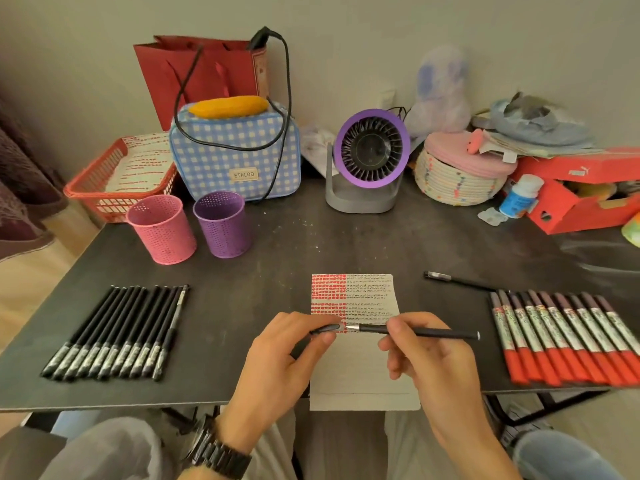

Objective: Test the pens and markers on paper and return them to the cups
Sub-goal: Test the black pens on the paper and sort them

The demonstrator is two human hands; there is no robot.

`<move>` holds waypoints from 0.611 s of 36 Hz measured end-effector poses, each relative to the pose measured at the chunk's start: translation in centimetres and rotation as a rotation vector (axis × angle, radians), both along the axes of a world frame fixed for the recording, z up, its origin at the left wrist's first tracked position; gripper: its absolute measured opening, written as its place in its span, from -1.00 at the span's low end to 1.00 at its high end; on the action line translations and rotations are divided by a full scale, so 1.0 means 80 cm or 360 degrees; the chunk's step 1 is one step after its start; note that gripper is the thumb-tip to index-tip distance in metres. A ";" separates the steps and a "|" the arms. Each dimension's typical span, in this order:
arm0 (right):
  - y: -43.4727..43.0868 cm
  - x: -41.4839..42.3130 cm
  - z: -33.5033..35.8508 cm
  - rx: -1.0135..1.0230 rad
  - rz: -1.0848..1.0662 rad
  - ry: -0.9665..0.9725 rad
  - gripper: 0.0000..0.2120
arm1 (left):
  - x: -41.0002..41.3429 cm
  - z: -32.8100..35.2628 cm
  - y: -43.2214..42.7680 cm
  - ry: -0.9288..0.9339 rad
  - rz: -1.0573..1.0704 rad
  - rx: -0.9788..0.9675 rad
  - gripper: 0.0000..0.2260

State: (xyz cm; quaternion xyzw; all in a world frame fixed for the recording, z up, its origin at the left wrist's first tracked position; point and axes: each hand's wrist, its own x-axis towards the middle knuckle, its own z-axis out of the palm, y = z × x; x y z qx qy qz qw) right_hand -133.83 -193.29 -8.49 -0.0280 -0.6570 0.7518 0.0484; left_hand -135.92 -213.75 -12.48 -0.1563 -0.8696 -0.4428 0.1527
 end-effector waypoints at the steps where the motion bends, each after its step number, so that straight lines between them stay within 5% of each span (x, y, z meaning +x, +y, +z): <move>1: 0.000 0.000 0.000 0.0003 0.0007 -0.0002 -0.87 | 0.001 0.002 0.001 0.0009 -0.0011 -0.0012 -0.73; 13: -0.014 -0.001 -0.011 0.0124 0.0169 -0.0023 -0.90 | 0.016 0.009 0.011 0.0253 0.0005 -0.0263 -0.78; 18: 0.025 -0.027 -0.006 0.0545 0.0625 -0.0230 -0.64 | 0.014 0.008 -0.018 0.0296 0.0381 -0.0388 -0.74; 22: 0.080 -0.073 -0.008 0.1166 0.0197 -0.0135 -0.75 | 0.014 0.003 -0.057 0.0173 0.0809 -0.0487 -0.73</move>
